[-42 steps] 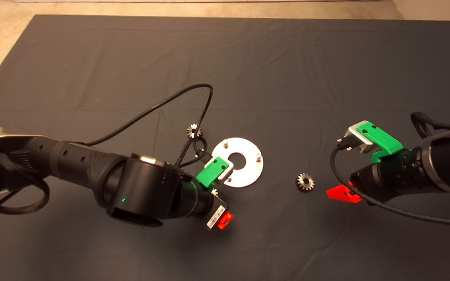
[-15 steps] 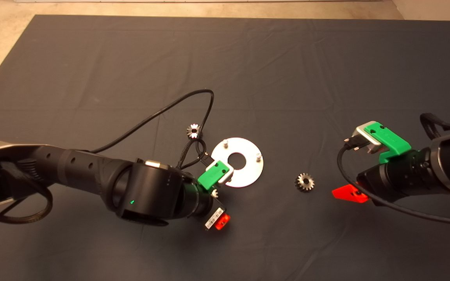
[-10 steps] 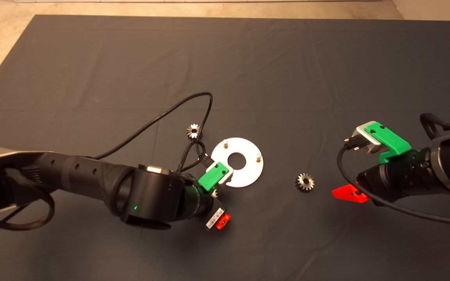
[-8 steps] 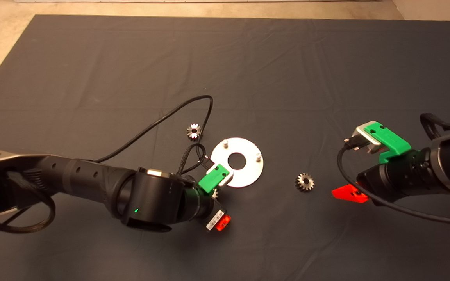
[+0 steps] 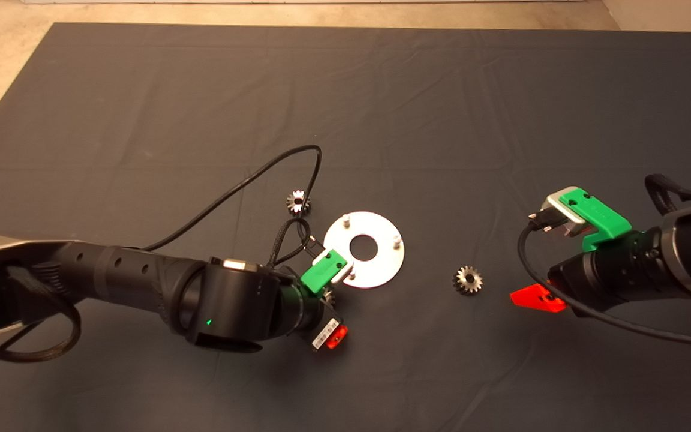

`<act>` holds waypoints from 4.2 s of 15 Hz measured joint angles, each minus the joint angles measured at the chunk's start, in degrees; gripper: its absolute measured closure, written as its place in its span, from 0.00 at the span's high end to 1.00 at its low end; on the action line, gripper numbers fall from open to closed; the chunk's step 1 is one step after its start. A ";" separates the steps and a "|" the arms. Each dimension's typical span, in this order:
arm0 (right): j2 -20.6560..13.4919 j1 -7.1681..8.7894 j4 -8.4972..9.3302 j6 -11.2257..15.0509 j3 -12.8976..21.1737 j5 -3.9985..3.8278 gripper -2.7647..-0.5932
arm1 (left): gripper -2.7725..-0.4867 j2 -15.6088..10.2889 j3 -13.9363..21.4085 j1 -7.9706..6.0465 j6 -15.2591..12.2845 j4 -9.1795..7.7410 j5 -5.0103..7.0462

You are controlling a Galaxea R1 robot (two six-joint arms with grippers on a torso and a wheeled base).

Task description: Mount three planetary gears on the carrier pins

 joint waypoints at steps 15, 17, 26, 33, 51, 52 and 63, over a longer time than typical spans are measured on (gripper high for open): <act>0.00 0.32 1.34 0.01 0.20 0.00 0.98 | 0.73 -0.12 -0.57 1.10 0.24 3.24 0.02; 0.01 0.32 1.47 0.02 0.20 0.00 0.98 | 0.69 -0.15 -0.57 1.10 0.24 3.25 0.02; 0.02 0.32 1.67 0.01 0.20 0.00 0.98 | 0.51 -0.15 -0.57 1.10 0.20 3.30 0.02; 0.02 0.32 1.68 0.02 0.20 0.00 0.98 | 0.38 -0.12 -0.57 1.10 0.18 3.33 0.02; 0.02 0.95 2.19 0.00 0.22 0.00 0.98 | 0.20 0.00 -0.57 1.10 -0.24 3.41 0.00; 0.02 0.95 2.28 0.02 0.22 0.00 0.98 | 0.20 0.00 -0.57 1.10 -0.24 3.41 0.00; 0.02 1.60 2.61 0.02 0.24 -0.02 0.98 | 0.17 -0.48 2.05 -1.97 -0.25 1.40 0.07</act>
